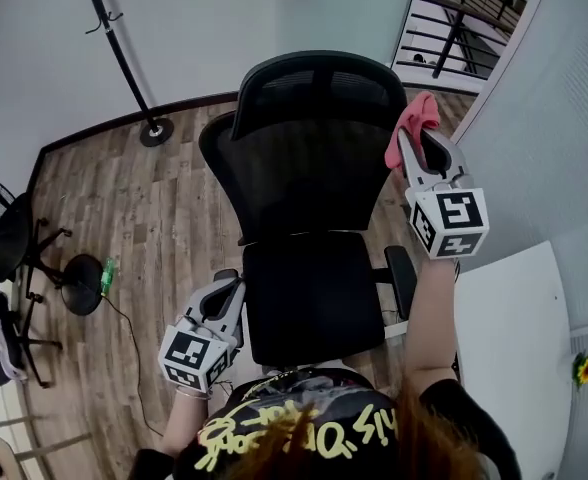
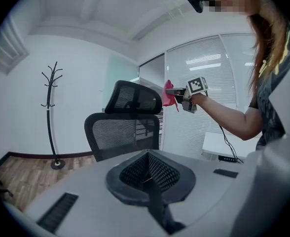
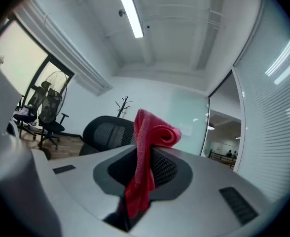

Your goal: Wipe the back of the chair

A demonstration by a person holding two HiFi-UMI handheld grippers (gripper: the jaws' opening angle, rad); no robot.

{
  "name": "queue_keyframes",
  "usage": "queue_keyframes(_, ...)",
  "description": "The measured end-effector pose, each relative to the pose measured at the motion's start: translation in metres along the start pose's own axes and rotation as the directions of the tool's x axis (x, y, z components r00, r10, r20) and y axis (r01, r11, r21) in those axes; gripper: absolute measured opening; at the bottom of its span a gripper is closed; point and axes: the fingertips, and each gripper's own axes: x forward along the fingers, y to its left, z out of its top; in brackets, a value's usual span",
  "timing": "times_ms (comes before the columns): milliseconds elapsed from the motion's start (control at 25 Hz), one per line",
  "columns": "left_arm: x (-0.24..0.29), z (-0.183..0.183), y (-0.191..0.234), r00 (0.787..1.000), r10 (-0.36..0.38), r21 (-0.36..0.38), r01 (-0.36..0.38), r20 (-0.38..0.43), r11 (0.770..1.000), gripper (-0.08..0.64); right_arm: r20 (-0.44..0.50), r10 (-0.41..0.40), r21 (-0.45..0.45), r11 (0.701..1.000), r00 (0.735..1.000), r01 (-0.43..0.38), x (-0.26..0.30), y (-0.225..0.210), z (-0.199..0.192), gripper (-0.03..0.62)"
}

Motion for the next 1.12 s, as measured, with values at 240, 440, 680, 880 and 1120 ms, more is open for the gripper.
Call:
queue_keyframes(240,-0.007,-0.001,0.008,0.998,0.058,-0.012,-0.058,0.002,0.998,-0.008,-0.046,-0.048,0.003,0.999,0.998,0.049,0.034,-0.021,-0.006,0.061)
queue_keyframes(440,-0.011,-0.002,0.013,0.996,0.085,-0.02,-0.085,0.002,0.996,-0.008,-0.076,-0.058,-0.018,0.998,0.995,0.057,0.054,-0.015,-0.008,0.061)
queue_keyframes(680,-0.015,-0.004,0.025,0.993,0.119,-0.026,-0.119,0.003,0.993,-0.008,-0.083,-0.025,-0.02,1.0,0.996,0.023,0.078,0.002,-0.007,0.061)
queue_keyframes(880,-0.017,-0.008,0.034,0.989,0.147,-0.024,-0.147,-0.006,0.989,-0.008,-0.072,-0.013,-0.024,1.0,0.997,0.011,0.091,0.012,-0.008,0.061)
queue_keyframes(1120,-0.019,-0.007,0.042,0.987,0.162,-0.028,-0.162,-0.003,0.986,-0.008,-0.045,0.03,-0.042,0.999,0.999,-0.032,0.105,0.037,0.002,0.061)
